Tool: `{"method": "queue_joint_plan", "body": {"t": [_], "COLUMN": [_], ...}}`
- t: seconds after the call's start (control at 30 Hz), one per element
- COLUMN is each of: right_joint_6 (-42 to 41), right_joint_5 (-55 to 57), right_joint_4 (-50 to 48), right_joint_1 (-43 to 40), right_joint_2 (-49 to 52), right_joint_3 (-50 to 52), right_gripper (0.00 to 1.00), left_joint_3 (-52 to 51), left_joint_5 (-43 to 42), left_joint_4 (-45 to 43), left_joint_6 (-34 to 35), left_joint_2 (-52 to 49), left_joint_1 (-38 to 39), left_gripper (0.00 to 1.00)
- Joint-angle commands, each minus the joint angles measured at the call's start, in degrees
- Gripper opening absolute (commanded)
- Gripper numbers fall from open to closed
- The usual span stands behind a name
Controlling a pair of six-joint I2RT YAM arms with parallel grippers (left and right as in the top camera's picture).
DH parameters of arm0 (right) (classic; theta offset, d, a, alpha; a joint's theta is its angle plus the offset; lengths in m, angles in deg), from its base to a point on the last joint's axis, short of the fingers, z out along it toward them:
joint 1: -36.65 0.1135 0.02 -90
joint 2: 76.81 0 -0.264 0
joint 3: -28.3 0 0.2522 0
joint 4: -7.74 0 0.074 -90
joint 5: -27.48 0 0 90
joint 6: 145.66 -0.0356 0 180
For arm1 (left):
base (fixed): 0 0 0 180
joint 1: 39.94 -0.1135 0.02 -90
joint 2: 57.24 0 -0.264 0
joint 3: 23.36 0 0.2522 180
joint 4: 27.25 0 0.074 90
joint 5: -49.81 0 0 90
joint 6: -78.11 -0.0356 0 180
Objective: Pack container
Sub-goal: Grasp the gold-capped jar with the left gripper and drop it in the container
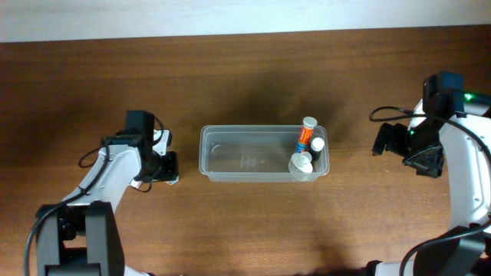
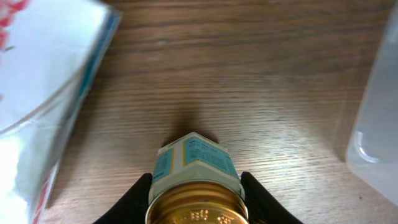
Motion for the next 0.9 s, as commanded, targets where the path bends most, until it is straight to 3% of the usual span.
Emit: {"method": "queue_joint_plan", "body": {"t": [0.0,0.2,0.5,0.87], "right_joint_6": [0.61,0.63,1.51,1.51], "right_joint_5": [-0.74,-0.74,-0.74,-0.76], "right_joint_4": [-0.15,-0.15,-0.15,-0.17], "right_joint_1": [-0.2,-0.22,-0.2,-0.22], "right_joint_2": [0.09,0.09,0.09,0.09], "right_joint_3": [0.31,0.31,0.31,0.31], "right_gripper": [0.97,0.97,0.97,0.97], "left_joint_3": [0.83,3.28,18.53,22.84], "left_joint_5": [-0.42,0.44,2.58,2.56], "left_joint_4": [0.07,1.36,4.98,2.62], "left_joint_6": [0.24,0.26,0.24,0.26], "left_joint_2": [-0.46,1.55,11.72,10.36], "left_joint_1": [1.55,2.58,4.28,20.37], "left_gripper": [0.28,0.18,0.18,0.18]}}
